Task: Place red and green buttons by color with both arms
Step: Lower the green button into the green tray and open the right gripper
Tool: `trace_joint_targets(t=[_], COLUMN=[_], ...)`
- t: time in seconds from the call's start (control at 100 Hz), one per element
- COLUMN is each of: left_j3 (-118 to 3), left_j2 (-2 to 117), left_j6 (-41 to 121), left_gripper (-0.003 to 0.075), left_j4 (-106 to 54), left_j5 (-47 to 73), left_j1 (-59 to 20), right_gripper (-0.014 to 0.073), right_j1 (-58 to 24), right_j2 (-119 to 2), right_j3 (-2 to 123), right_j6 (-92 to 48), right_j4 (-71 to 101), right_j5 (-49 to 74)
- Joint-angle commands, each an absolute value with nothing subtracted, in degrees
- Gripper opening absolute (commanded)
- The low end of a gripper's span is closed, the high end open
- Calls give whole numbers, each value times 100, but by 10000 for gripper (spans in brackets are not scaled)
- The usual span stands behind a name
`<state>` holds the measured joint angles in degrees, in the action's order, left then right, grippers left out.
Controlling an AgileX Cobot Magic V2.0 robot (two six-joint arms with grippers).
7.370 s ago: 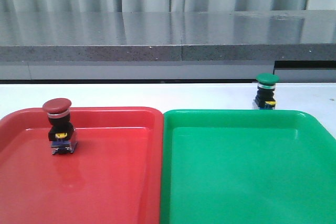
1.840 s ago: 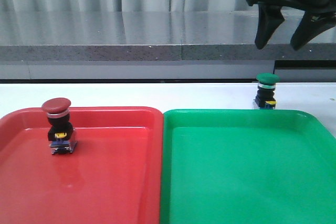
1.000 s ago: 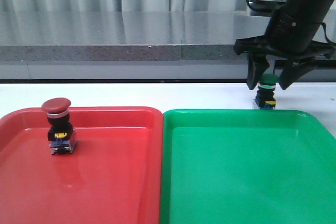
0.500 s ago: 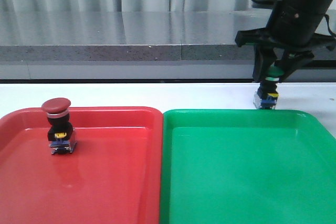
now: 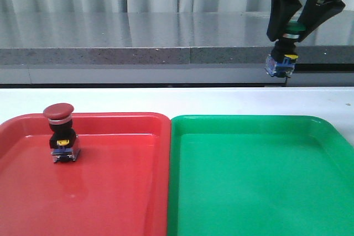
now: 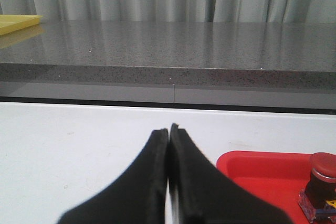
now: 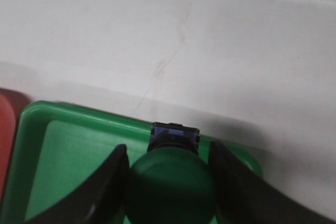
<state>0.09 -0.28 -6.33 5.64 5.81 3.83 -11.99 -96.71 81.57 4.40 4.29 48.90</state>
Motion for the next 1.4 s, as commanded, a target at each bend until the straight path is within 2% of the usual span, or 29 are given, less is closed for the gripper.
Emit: trace_joint_targets(t=[0.0,0.51,1.19,1.28,1.39], left_j3=[245,245,245,245,245], left_j2=[-204,-204,-204,-204,-204], left_j6=[-669,-669,-669,-669,-669], left_gripper=[-19,-19,-19,-19,-19], left_j4=[558,558,558,558,558], left_j5=[126,126,126,126,126], left_j1=[398,398,398,398,398], right_gripper=[209,209,210,255,381], right_j1=[-1352,-1616,-1877,-1877,-1877], right_j2=[-9210,-9051,-9459,-9459,-9459], right_j3=[8029,6195,6087,6087,6087], right_j6=[567,1313,1378,1378,1378], right_j4=[424,370,570,585,585], right_j5=[4571,3354,3053,3060,3095])
